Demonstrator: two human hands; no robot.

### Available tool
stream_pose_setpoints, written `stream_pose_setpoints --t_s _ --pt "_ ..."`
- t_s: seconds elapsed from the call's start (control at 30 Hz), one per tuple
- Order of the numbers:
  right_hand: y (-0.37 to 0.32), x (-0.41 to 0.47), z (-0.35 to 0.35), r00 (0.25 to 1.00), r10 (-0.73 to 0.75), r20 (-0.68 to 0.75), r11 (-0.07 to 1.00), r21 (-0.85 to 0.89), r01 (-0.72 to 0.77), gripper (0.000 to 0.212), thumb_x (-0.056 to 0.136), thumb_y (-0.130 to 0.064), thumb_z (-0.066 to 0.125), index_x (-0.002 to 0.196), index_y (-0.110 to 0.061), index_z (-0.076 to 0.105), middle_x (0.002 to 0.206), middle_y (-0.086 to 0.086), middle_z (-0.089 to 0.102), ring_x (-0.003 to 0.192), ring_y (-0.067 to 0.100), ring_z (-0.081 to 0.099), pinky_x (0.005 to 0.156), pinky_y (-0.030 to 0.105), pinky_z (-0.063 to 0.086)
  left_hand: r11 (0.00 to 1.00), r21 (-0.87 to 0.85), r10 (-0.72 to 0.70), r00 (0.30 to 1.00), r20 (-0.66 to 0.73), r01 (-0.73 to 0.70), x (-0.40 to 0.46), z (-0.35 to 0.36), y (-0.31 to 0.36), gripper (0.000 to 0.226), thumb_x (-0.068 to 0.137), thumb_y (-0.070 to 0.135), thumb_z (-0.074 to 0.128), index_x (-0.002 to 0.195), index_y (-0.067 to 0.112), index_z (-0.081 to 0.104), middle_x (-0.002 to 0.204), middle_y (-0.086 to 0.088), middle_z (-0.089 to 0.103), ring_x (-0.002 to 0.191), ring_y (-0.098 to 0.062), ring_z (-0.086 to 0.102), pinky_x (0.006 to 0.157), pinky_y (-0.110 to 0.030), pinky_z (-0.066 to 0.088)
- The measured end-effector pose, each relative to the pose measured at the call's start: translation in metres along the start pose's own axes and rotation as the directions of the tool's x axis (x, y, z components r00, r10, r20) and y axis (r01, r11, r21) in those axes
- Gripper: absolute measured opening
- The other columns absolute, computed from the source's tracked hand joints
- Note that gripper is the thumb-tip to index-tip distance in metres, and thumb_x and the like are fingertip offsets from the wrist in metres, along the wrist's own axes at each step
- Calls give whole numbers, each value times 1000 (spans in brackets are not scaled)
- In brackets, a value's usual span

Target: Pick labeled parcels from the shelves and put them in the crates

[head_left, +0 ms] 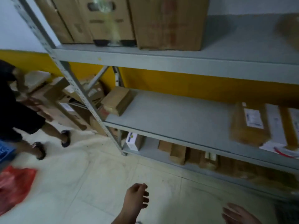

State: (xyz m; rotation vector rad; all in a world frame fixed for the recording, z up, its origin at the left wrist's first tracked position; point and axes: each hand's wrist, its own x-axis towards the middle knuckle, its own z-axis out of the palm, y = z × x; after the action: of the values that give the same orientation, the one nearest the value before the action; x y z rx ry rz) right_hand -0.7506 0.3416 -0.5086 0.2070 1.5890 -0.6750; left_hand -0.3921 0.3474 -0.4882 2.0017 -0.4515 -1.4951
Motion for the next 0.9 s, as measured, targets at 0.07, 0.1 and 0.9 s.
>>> stream_pose_setpoints --t_s 0.07,0.1,0.9 --pt "22 -4 57 1000 -1 -28 998 -70 -1 39 109 -16 53 143 3 53 115 21 61 85 40 53 77 50 44 1000 2 -24 999 -36 24 22 -62 0 18 102 15 66 98 -2 73 74 -14 70 57 -27 62 55 -30 46" --pt "30 -5 87 1000 -16 -25 995 -101 13 37 108 -19 55 140 1 55 112 20 63 86 39 56 77 48 48 1000 4 -26 998 -58 26 31 -91 1 19 102 16 66 99 -1 73 75 -14 70 58 -27 62 56 -30 46" --pt "-91 71 719 804 -451 388 667 -453 592 76 98 -47 70 156 -6 41 153 15 49 137 35 52 116 53 45 671 645 540 837 -87 -366 369 -195 389 73 109 42 46 168 12 15 173 -15 20 161 -34 21 130 -47 24"
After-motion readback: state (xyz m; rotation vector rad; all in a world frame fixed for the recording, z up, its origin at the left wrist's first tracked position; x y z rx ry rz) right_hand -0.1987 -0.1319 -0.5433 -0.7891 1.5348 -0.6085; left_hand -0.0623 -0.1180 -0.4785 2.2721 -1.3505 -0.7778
